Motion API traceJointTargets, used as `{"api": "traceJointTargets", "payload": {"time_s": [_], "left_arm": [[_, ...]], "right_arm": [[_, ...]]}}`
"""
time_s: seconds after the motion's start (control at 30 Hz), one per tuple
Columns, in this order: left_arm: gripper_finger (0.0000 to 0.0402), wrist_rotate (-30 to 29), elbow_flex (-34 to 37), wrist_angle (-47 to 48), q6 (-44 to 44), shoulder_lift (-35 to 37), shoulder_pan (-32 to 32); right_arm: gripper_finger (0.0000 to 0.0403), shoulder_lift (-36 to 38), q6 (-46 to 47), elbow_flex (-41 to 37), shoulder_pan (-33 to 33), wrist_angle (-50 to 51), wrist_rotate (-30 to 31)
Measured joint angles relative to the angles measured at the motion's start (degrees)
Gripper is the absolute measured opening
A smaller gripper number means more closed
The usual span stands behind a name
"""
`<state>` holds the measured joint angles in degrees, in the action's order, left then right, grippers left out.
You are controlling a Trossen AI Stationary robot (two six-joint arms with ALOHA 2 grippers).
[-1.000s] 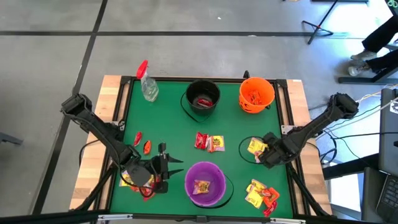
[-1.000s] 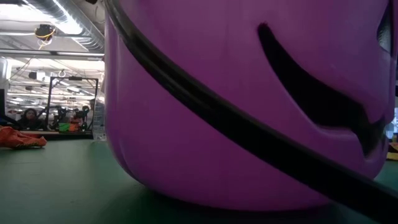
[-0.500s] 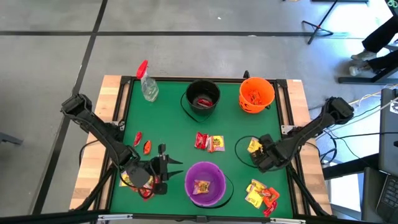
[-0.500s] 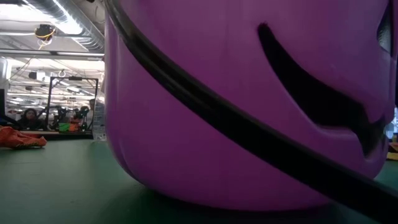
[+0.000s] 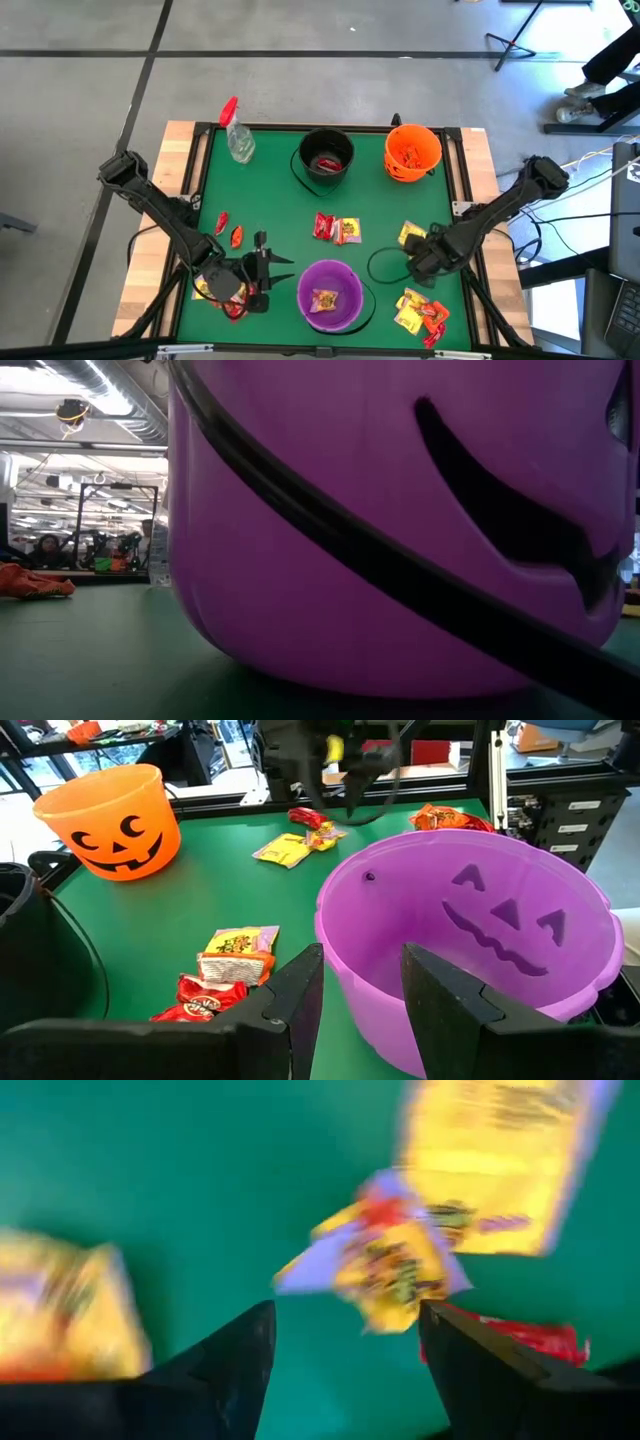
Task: Organize candy in baskets
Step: Put the red candy pack into the black bucket
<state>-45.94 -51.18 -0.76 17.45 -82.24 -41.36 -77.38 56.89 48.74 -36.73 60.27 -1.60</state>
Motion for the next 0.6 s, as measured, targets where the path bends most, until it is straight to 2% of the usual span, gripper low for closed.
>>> {"api": "traceJointTargets", "payload": {"time_s": [0.13,0.3,0.6], "left_arm": [[0.0126,-0.02,0.00,-0.10,0.31,0.00,-0.02],[0.0126,-0.02,0.00,-0.21,1.33,0.00,-0.02],[0.0126,-0.02,0.00,-0.24,1.70,0.00,-0.02]], "right_arm": [[0.0243,-0.28,-9.67,3.26,0.00,8.67,-3.20],[0.0243,-1.72,-14.12,2.42,0.00,17.30,-5.43],[0.0243,-8.27,-16.80,-2.95,0.00,11.41,-3.94]]}}
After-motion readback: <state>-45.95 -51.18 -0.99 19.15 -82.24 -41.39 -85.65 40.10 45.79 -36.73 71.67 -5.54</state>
